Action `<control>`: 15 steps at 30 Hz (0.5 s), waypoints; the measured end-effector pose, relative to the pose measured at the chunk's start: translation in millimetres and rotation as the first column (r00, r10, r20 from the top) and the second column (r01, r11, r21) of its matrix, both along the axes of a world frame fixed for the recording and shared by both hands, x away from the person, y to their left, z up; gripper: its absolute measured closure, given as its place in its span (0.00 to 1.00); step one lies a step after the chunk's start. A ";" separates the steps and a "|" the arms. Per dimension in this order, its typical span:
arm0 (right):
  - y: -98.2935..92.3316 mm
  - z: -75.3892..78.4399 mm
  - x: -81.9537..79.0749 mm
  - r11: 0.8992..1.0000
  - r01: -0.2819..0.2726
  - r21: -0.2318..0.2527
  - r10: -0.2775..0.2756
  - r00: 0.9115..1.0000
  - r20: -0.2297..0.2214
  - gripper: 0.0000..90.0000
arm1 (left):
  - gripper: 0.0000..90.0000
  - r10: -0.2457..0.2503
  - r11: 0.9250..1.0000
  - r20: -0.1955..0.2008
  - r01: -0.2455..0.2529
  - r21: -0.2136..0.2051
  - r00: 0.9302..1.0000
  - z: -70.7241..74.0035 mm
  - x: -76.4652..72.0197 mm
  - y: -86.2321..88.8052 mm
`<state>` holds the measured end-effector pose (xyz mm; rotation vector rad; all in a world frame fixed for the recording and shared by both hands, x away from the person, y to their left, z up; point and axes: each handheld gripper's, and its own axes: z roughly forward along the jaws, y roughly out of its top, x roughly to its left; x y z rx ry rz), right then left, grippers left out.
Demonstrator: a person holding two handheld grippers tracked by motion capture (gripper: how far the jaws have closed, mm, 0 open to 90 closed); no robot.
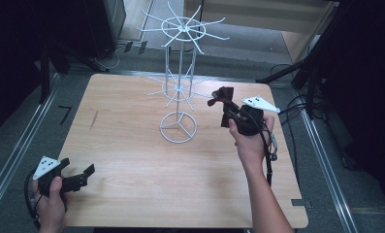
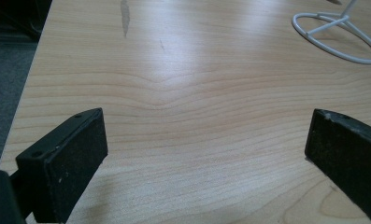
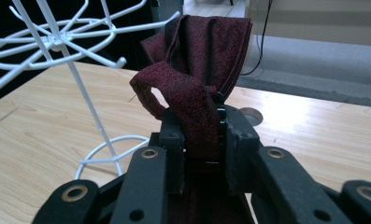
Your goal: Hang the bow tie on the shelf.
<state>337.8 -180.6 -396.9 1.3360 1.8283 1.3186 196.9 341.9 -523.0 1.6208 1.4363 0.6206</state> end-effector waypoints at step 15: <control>8.3 11.2 3.9 1.000 -0.014 -0.009 0.014 1.000 0.023 0.82 | 0.00 -0.001 1.000 -0.001 0.001 -0.002 1.000 0.0 0.1 0.0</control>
